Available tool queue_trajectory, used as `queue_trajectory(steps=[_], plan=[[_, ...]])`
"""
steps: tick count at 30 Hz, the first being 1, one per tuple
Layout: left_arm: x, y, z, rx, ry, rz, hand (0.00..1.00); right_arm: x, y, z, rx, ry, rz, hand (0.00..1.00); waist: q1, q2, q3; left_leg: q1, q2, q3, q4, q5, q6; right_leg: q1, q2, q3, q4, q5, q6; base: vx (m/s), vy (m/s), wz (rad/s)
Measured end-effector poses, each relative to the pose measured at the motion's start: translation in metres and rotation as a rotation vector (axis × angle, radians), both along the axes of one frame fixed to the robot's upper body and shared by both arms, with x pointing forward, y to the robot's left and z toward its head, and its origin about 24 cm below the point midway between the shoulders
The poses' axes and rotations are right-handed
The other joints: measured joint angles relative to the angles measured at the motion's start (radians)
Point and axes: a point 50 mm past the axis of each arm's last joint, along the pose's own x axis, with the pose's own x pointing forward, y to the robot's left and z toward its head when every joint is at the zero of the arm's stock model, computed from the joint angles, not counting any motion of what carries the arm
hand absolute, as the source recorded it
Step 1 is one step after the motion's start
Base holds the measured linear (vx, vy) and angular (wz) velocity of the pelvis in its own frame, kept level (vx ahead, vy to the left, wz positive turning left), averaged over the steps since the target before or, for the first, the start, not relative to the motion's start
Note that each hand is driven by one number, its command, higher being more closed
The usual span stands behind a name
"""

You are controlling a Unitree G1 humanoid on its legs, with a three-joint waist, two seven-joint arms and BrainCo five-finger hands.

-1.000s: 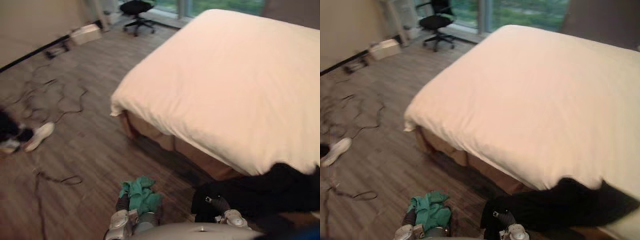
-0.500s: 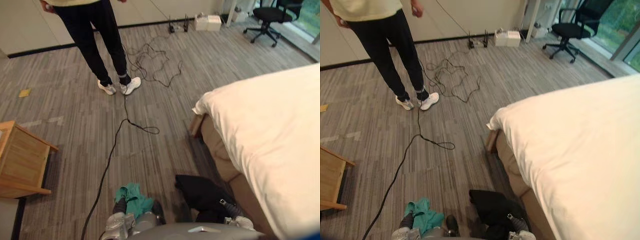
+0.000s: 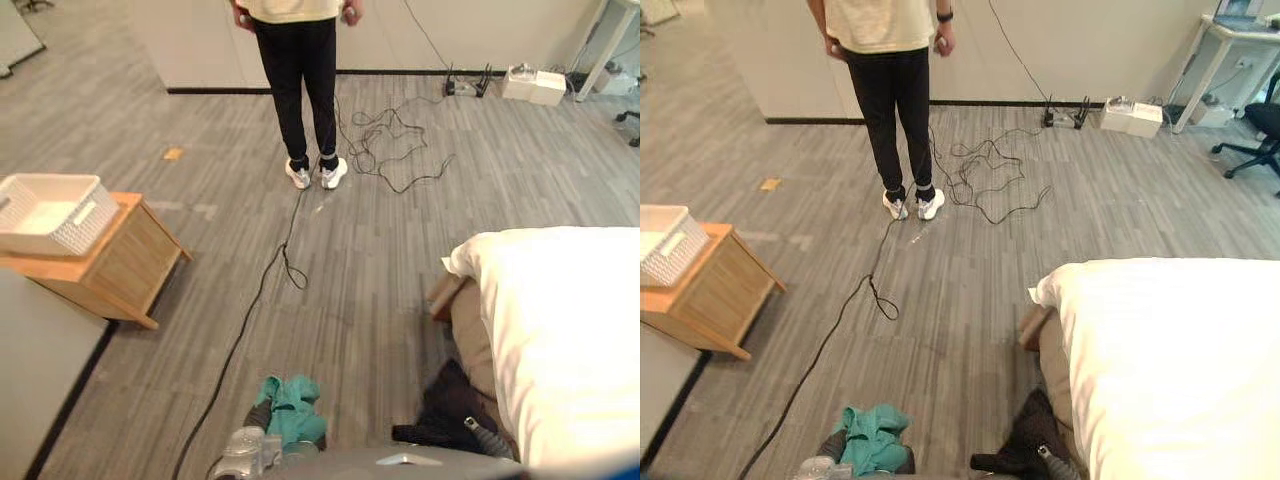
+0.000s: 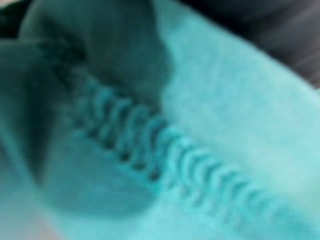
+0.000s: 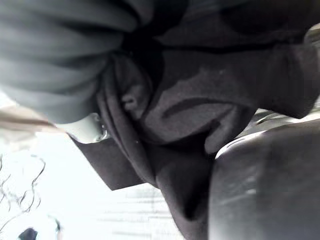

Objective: Tidy the bed and pick cloth on bed and put in laundry

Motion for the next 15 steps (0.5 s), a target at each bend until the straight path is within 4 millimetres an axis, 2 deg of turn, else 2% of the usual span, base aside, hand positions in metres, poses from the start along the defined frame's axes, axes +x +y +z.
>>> queue_trajectory(steps=[3,4,10,15], plan=[[0.003,0.005,0.002,0.013,-0.044,-0.007,1.0,0.0,0.007,-0.002,0.02,0.01,0.009,1.0,0.004,-0.027,-0.001,0.004,-0.003,0.001,-0.001,-0.003,-0.003,0.017,-0.002,-0.007,-0.019,0.002,0.004,0.07,-0.031,0.06],[-0.008,0.015,0.004,0.034,-0.072,0.035,1.0,0.008,0.023,-0.001,0.049,-0.02,0.109,1.0,0.001,-0.056,-0.032,0.054,-0.024,0.059,-0.004,-0.067,0.003,0.074,-0.04,-0.09,-0.014,0.03,0.038,0.0,0.0,0.0],[-0.008,0.016,0.004,0.028,-0.072,0.04,1.0,0.008,0.023,-0.001,0.05,-0.018,0.109,1.0,0.001,-0.058,-0.033,0.055,-0.024,0.06,-0.004,-0.071,0.002,0.073,-0.04,-0.087,-0.014,0.03,0.038,0.0,0.0,0.0],[-0.014,0.019,0.003,-0.105,-0.076,0.156,1.0,0.006,0.024,-0.003,0.084,0.026,0.099,1.0,0.005,-0.066,-0.038,0.061,-0.023,0.081,-0.004,-0.085,0.003,0.071,-0.039,-0.058,-0.008,0.03,0.038,0.01,-0.009,-0.12]])
